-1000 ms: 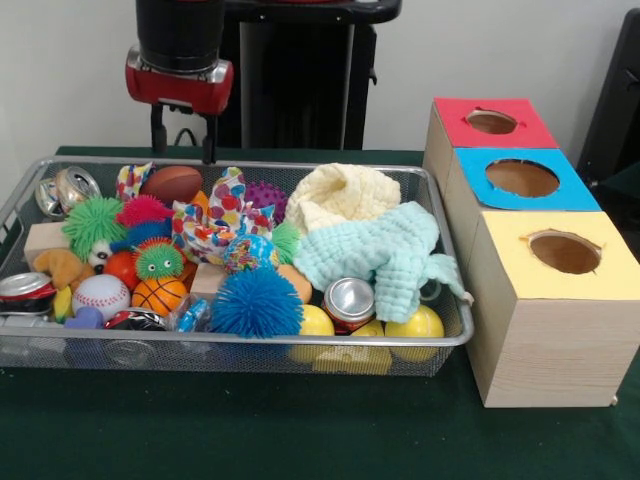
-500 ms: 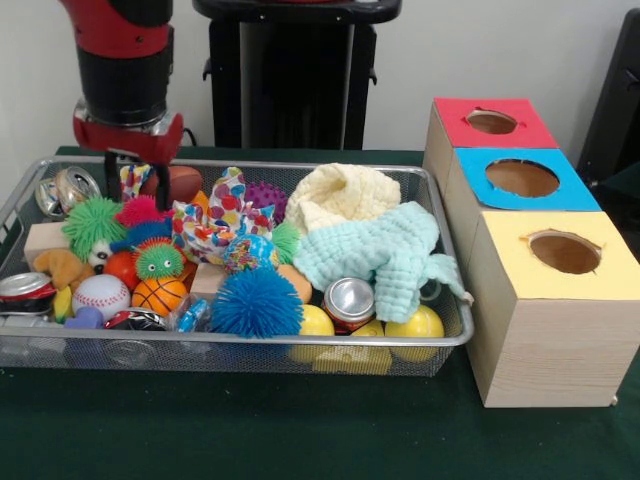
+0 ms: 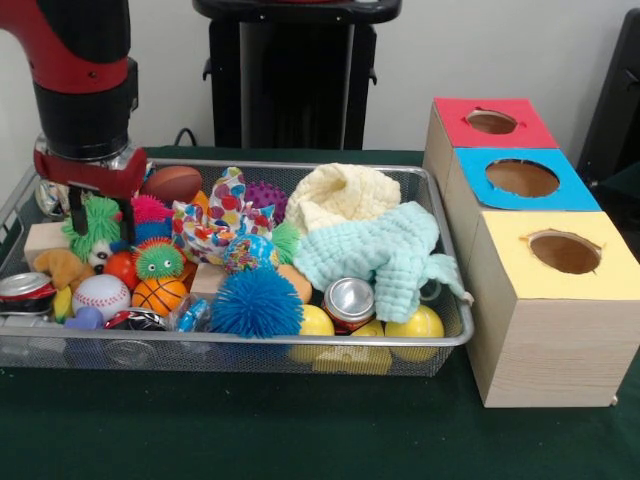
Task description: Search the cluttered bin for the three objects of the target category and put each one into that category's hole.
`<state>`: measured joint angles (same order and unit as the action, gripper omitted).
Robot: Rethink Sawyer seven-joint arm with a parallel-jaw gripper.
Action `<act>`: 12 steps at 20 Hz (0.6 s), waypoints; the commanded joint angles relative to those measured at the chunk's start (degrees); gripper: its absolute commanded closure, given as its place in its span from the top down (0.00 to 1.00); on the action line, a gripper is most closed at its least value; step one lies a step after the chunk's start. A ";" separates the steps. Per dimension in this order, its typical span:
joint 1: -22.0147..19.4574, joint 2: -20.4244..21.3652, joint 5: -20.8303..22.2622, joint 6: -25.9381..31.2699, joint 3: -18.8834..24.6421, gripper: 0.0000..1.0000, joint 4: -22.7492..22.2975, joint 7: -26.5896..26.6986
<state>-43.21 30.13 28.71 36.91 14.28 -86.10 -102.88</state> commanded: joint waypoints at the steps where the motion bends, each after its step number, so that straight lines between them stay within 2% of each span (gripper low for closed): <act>1: -0.22 -2.78 1.38 5.29 5.01 1.00 3.83 10.38; 12: -1.50 -4.44 1.89 5.73 5.42 1.00 5.81 12.24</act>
<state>-43.51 29.26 28.72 36.91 14.86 -83.21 -102.88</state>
